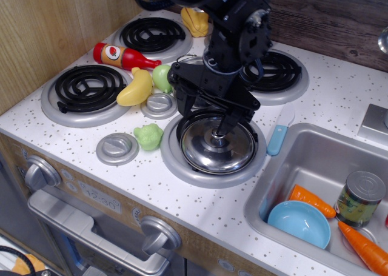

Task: Put lid on pot or pan

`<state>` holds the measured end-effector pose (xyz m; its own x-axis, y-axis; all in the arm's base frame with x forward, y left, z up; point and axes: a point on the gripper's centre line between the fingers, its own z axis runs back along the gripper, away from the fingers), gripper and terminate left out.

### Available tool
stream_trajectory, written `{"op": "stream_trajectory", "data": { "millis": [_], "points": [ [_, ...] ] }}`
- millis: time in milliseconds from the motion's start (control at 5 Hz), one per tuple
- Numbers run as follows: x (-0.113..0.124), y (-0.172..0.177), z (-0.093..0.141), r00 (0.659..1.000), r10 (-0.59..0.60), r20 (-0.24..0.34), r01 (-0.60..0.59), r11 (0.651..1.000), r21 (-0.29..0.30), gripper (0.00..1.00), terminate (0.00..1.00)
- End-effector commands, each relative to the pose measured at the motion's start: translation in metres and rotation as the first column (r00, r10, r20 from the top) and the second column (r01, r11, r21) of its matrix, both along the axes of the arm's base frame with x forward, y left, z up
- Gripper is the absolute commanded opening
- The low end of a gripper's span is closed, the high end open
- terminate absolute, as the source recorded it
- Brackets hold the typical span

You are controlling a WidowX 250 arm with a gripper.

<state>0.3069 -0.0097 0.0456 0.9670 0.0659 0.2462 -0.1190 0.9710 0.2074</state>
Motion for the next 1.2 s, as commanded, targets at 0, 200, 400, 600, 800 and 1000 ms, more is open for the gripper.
{"op": "stream_trajectory", "data": {
  "millis": [0, 200, 400, 600, 800, 1000],
  "points": [
    [0.005, -0.008, 0.003, 0.999, -0.025, 0.029, 0.026, 0.999, -0.045, 1.0, 0.0],
    [0.003, -0.013, 0.0, 1.0, -0.012, 0.022, 0.014, 0.997, -0.079, 1.0, 0.0],
    [0.002, -0.011, -0.007, 1.0, -0.021, 0.01, 0.022, 0.992, -0.125, 1.0, 0.0],
    [0.001, -0.01, -0.017, 1.0, -0.014, 0.011, 0.016, 0.988, -0.155, 1.0, 0.0],
    [0.002, -0.008, -0.017, 1.0, -0.02, 0.0, 0.02, 0.986, -0.166, 0.0, 0.0],
    [-0.004, -0.008, 0.002, 0.998, -0.015, -0.064, 0.004, 0.983, -0.182, 0.0, 0.0]
  ]
}}
